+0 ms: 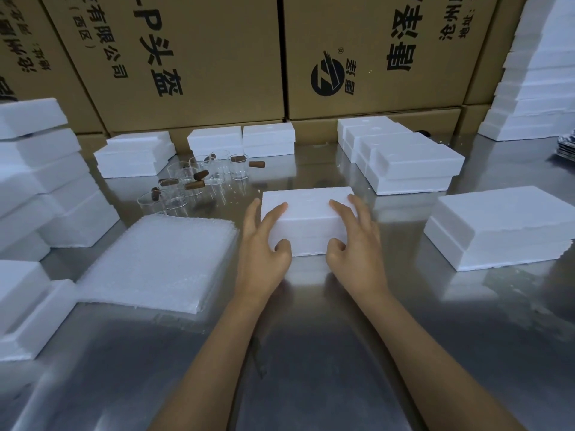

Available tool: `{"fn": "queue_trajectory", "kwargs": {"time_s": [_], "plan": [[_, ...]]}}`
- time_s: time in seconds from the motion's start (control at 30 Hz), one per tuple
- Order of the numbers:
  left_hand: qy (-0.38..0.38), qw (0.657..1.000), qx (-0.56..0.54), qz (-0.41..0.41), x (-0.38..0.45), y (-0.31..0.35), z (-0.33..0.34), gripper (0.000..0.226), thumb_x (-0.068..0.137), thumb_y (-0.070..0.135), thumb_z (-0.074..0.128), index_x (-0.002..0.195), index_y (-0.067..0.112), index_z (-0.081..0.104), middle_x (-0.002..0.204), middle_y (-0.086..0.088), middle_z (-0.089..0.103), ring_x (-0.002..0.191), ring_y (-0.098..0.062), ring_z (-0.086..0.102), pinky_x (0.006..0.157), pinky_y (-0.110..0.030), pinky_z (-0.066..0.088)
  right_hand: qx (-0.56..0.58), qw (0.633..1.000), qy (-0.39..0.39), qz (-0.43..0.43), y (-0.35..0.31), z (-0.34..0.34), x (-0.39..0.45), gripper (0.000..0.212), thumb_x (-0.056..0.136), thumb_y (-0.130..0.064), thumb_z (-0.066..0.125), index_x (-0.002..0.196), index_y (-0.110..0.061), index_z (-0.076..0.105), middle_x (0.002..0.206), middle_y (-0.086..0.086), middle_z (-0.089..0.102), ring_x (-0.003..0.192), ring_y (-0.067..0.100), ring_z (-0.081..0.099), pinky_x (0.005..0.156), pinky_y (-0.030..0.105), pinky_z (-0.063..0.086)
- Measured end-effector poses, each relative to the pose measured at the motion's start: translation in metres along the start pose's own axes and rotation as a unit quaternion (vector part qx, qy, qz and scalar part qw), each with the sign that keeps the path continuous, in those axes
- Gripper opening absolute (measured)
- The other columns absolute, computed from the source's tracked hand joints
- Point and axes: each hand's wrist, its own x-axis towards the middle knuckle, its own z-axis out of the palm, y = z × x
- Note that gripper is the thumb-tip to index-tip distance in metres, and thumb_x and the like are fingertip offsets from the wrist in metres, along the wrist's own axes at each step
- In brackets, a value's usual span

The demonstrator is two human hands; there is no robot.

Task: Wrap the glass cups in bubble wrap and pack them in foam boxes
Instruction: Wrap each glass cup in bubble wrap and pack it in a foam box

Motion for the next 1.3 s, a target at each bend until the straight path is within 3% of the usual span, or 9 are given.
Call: {"fn": "queue_trajectory", "kwargs": {"time_s": [0.2, 0.33, 0.43, 0.6, 0.7, 0.87, 0.97, 1.17, 1.3], "plan": [[-0.029, 0.996, -0.065, -0.056, -0.001, 0.010, -0.002, 0.067, 0.084, 0.000, 0.055, 0.140, 0.037, 0.051, 0.136, 0.018, 0.053, 0.121, -0.010, 0.052, 0.105, -0.040, 0.047, -0.007, 1.000, 0.012, 0.012, -0.005, -0.002, 0.000, 0.064, 0.082, -0.009, 0.054, 0.143, -0.029, 0.049, 0.159, -0.011, 0.029, 0.136, 0.019, 0.035, 0.101, 0.027, 0.035], [-0.042, 0.995, -0.060, -0.060, -0.004, 0.014, 0.003, 0.067, 0.083, 0.001, 0.058, 0.139, 0.037, 0.053, 0.138, 0.006, 0.052, 0.123, -0.018, 0.052, 0.104, -0.043, 0.047, -0.102, 0.994, 0.031, 0.013, -0.011, -0.008, 0.002, 0.061, 0.083, -0.014, 0.056, 0.143, -0.018, 0.051, 0.158, 0.000, 0.036, 0.148, 0.023, 0.023, 0.118, 0.041, 0.019], [-0.064, 0.994, -0.073, -0.053, -0.009, 0.025, 0.012, 0.068, 0.083, -0.001, 0.059, 0.139, 0.037, 0.054, 0.135, 0.003, 0.051, 0.122, -0.016, 0.050, 0.104, -0.039, 0.047, -0.134, 0.989, 0.059, 0.004, -0.014, -0.015, 0.003, 0.054, 0.082, -0.013, 0.054, 0.135, -0.010, 0.058, 0.150, 0.006, 0.048, 0.147, 0.025, 0.029, 0.122, 0.043, 0.012], [-0.112, 0.979, -0.163, -0.049, -0.015, 0.047, 0.034, 0.061, 0.084, -0.007, 0.062, 0.133, 0.030, 0.063, 0.133, -0.003, 0.053, 0.120, -0.017, 0.058, 0.100, -0.038, 0.052, 0.007, 0.992, 0.127, 0.006, -0.021, -0.024, 0.002, 0.048, 0.084, -0.028, 0.033, 0.103, -0.011, 0.074, 0.118, 0.001, 0.069, 0.118, 0.019, 0.055, 0.118, 0.033, 0.021], [-0.100, 0.978, -0.177, -0.053, -0.020, 0.057, 0.047, 0.059, 0.084, -0.006, 0.062, 0.130, 0.031, 0.064, 0.129, -0.007, 0.049, 0.109, -0.013, 0.061, 0.092, -0.015, 0.048, -0.006, 0.992, 0.123, 0.020, -0.015, -0.026, 0.006, 0.037, 0.090, -0.028, 0.042, 0.103, -0.014, 0.074, 0.119, -0.003, 0.068, 0.122, 0.016, 0.054, 0.121, 0.032, 0.014], [-0.075, 0.981, -0.172, -0.041, -0.025, 0.064, 0.059, 0.059, 0.085, -0.004, 0.064, 0.123, 0.041, 0.059, 0.122, -0.006, 0.041, 0.100, -0.006, 0.057, 0.087, -0.010, 0.045, -0.019, 0.993, 0.110, 0.037, -0.008, -0.030, 0.010, 0.035, 0.089, -0.028, 0.044, 0.105, -0.019, 0.074, 0.122, -0.007, 0.068, 0.131, 0.012, 0.051, 0.122, 0.028, -0.002], [-0.085, 0.979, -0.178, -0.041, -0.022, 0.064, 0.061, 0.053, 0.086, -0.001, 0.066, 0.125, 0.034, 0.063, 0.120, -0.005, 0.042, 0.090, 0.010, 0.055, 0.081, -0.005, 0.042, -0.050, 0.990, 0.120, 0.051, -0.009, -0.032, 0.011, 0.030, 0.090, -0.028, 0.047, 0.104, -0.022, 0.073, 0.119, -0.010, 0.068, 0.129, 0.012, 0.051, 0.122, 0.037, 0.004], [-0.148, 0.975, -0.167, -0.020, -0.014, 0.065, 0.061, 0.055, 0.079, 0.003, 0.064, 0.129, 0.026, 0.063, 0.124, -0.010, 0.045, 0.105, -0.019, 0.062, 0.092, -0.013, 0.046, -0.153, 0.971, 0.166, 0.075, -0.009, -0.036, 0.012, 0.024, 0.090, -0.028, 0.053, 0.100, -0.020, 0.072, 0.113, -0.001, 0.068, 0.116, 0.021, 0.054, 0.114, 0.047, 0.026], [-0.156, 0.969, -0.192, -0.012, -0.016, 0.072, 0.067, 0.052, 0.077, 0.012, 0.063, 0.115, 0.048, 0.057, 0.120, -0.003, 0.044, 0.095, 0.000, 0.060, 0.084, -0.009, 0.044, -0.131, 0.973, 0.167, 0.090, -0.010, -0.040, 0.013, 0.026, 0.087, -0.022, 0.049, 0.103, -0.021, 0.070, 0.113, -0.003, 0.067, 0.117, 0.020, 0.052, 0.115, 0.046, 0.024]]}}
